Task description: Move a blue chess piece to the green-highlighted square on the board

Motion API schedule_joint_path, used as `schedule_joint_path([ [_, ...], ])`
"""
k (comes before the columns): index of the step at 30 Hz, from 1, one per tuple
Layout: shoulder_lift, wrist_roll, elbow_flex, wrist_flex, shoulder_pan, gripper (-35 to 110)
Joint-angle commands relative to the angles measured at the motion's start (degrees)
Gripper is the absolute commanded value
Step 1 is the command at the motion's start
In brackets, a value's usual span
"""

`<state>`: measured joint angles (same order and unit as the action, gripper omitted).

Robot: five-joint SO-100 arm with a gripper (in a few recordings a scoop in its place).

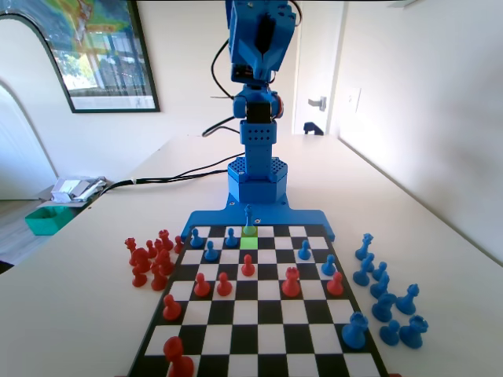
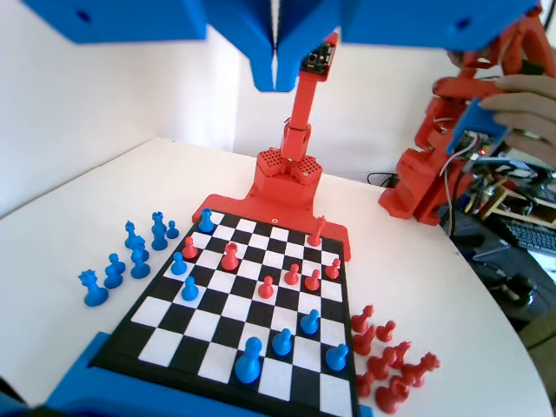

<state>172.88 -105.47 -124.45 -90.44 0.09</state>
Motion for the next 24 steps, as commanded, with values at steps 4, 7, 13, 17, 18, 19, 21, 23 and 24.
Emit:
schedule_joint_path([
  [4,-6.7,-9.5,9.4,-2.0,-2.0,1],
  [7,-10.0,-16.1,12.8,-5.3,-2.2,1],
  [13,-14.9,-25.8,14.7,-7.6,-0.9,1],
  [17,-19.2,-35.4,15.8,-10.7,1.4,1],
  [18,-20.3,-38.4,16.1,-11.4,2.1,1],
  [19,-21.3,-41.1,16.2,-12.0,2.7,1],
  [21,-22.9,-45.7,15.6,-13.1,3.2,1],
  [23,-24.1,-49.0,14.2,-13.4,3.3,1],
  [24,-24.9,-50.4,13.5,-13.4,3.4,1],
])
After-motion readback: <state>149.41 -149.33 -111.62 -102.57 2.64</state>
